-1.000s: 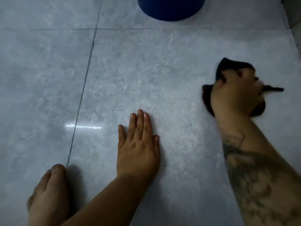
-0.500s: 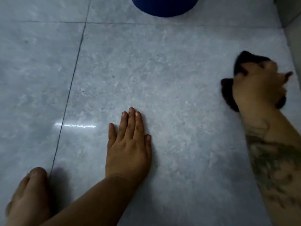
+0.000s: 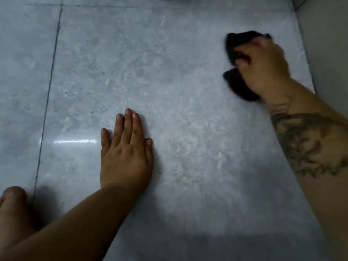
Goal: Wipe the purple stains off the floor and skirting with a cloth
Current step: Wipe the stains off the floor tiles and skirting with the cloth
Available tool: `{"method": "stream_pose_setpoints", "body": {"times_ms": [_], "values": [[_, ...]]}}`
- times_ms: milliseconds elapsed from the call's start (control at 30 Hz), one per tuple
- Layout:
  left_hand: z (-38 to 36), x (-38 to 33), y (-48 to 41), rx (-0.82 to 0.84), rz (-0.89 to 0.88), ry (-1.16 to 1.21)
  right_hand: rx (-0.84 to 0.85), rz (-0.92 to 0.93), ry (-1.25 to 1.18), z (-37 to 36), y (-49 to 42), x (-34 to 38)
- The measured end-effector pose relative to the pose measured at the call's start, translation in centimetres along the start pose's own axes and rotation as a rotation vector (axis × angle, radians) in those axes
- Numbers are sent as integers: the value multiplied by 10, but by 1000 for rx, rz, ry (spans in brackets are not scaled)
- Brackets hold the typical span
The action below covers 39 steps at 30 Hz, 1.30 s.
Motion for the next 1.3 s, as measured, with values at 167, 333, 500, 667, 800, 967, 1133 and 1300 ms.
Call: {"method": "stream_pose_setpoints", "body": {"times_ms": [167,333,500,667,800,967,1133,1300], "values": [[-3,2,-2,7,-7,12,-109,-440,25,19,173,-51],[20,-4,-2,6,92,345,21,-331,-45,5,307,83],[82,-15,-32,-86,145,801,303,397,-167,-30,247,216],[105,-4,-36,-101,121,556,210,233,-9,-12,92,133],[97,13,-24,-11,111,371,-21,-476,-12,36,154,-12],[84,29,-25,79,47,166,8,-560,-33,17,313,45],[69,29,-20,138,-10,97,246,434,-129,-17,291,155],[63,26,-22,273,-121,-17,210,168,-37,8,154,68]]}}
Point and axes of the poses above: each hand's wrist, its own y-axis away from the middle knuckle, its own z-axis out of the back of the hand, x = y × z, the point moved 1 cm from there along -y, towards the middle knuckle, and after that the axes turned 5 degrees about -y, right-handed, at the moved point
